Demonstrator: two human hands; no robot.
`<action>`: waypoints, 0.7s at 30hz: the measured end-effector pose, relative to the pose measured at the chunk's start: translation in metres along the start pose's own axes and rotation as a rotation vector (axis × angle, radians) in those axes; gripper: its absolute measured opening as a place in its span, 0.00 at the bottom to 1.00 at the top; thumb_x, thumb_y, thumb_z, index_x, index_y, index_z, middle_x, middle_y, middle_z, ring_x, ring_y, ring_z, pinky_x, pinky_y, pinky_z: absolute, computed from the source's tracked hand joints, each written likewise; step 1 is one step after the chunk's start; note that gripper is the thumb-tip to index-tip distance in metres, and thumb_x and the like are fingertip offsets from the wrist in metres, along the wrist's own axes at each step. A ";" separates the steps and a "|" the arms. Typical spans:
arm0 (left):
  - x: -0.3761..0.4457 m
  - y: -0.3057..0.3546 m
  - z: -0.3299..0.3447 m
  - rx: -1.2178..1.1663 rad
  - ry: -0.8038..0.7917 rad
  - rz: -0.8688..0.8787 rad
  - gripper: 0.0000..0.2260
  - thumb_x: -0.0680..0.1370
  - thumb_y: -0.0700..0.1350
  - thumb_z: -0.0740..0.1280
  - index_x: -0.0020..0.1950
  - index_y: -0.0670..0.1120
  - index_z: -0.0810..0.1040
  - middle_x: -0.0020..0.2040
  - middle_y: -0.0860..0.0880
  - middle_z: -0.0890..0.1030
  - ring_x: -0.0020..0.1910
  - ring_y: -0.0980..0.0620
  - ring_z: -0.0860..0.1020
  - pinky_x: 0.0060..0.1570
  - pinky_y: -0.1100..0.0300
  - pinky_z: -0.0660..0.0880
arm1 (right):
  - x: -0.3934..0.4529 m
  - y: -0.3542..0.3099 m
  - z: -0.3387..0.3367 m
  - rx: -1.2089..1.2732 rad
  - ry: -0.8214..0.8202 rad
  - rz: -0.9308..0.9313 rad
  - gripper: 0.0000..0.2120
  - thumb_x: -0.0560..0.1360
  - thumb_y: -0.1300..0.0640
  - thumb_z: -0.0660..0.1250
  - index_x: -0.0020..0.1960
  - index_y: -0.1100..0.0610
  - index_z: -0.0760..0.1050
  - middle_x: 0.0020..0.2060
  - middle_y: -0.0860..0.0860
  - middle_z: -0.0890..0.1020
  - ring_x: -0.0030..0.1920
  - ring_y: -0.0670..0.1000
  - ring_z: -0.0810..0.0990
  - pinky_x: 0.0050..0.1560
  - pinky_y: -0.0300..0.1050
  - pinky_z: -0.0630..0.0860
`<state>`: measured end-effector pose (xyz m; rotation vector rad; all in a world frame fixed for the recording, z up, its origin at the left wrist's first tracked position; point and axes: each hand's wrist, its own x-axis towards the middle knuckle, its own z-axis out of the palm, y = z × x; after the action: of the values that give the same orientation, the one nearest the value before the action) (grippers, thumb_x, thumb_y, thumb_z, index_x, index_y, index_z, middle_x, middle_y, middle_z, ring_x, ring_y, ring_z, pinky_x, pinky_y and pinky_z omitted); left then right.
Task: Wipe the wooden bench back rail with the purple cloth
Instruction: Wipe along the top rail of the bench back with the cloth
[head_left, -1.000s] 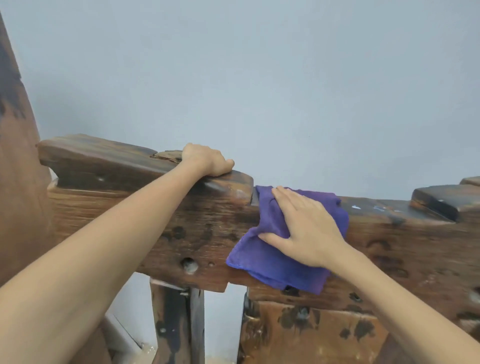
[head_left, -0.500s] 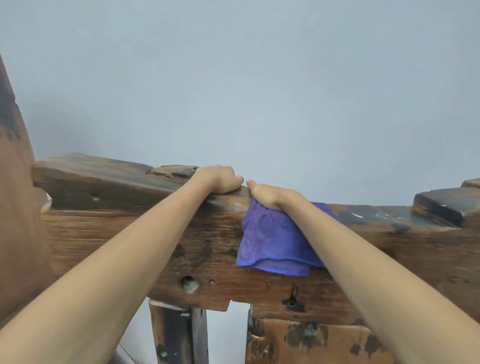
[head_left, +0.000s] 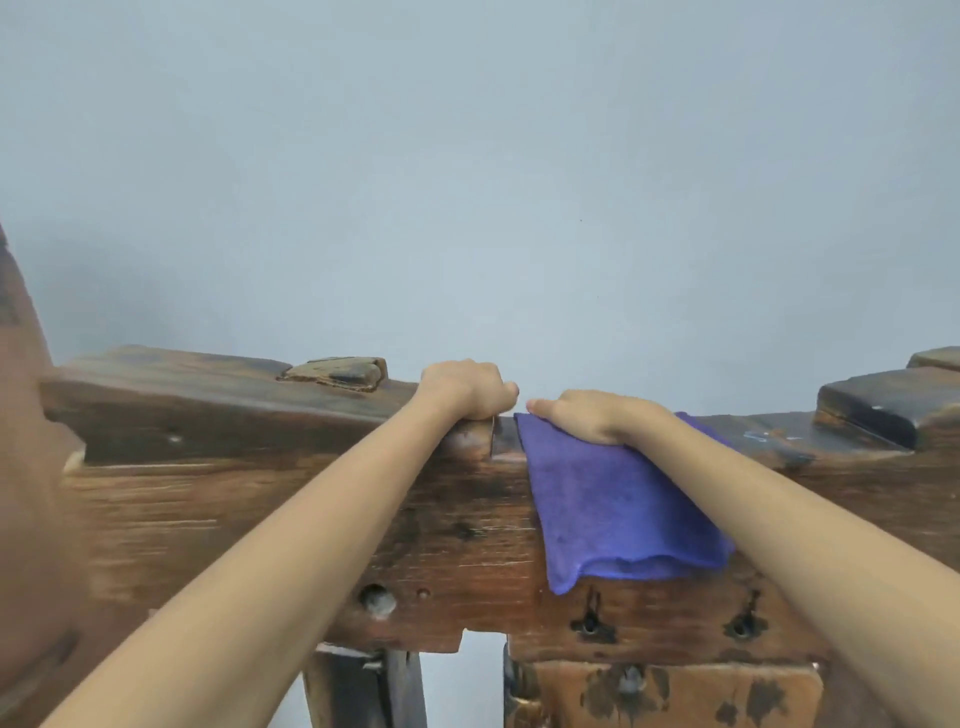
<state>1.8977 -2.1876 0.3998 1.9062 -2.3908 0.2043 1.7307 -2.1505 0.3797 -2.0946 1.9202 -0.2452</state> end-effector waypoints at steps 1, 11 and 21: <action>0.000 0.006 0.000 0.003 -0.017 0.001 0.21 0.78 0.55 0.52 0.61 0.47 0.77 0.63 0.43 0.78 0.60 0.42 0.76 0.49 0.52 0.67 | 0.015 -0.004 -0.002 -0.016 -0.030 0.038 0.27 0.84 0.43 0.46 0.73 0.54 0.72 0.76 0.54 0.71 0.74 0.56 0.69 0.73 0.57 0.62; -0.003 0.008 -0.003 0.021 -0.008 -0.029 0.13 0.77 0.54 0.53 0.51 0.52 0.73 0.59 0.44 0.80 0.51 0.42 0.73 0.46 0.52 0.64 | -0.101 0.050 0.025 -0.235 0.334 -0.255 0.35 0.80 0.34 0.40 0.81 0.47 0.59 0.80 0.42 0.61 0.79 0.45 0.59 0.77 0.47 0.57; -0.013 0.036 -0.002 0.142 -0.027 -0.037 0.14 0.79 0.54 0.53 0.50 0.49 0.76 0.50 0.48 0.79 0.48 0.46 0.75 0.45 0.54 0.65 | -0.012 0.013 -0.011 -0.082 0.023 0.101 0.28 0.83 0.42 0.47 0.74 0.55 0.71 0.74 0.55 0.72 0.72 0.58 0.71 0.70 0.55 0.66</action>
<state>1.8653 -2.1670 0.3978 2.0229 -2.4162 0.3582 1.7136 -2.1407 0.3865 -2.0456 2.0763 -0.1726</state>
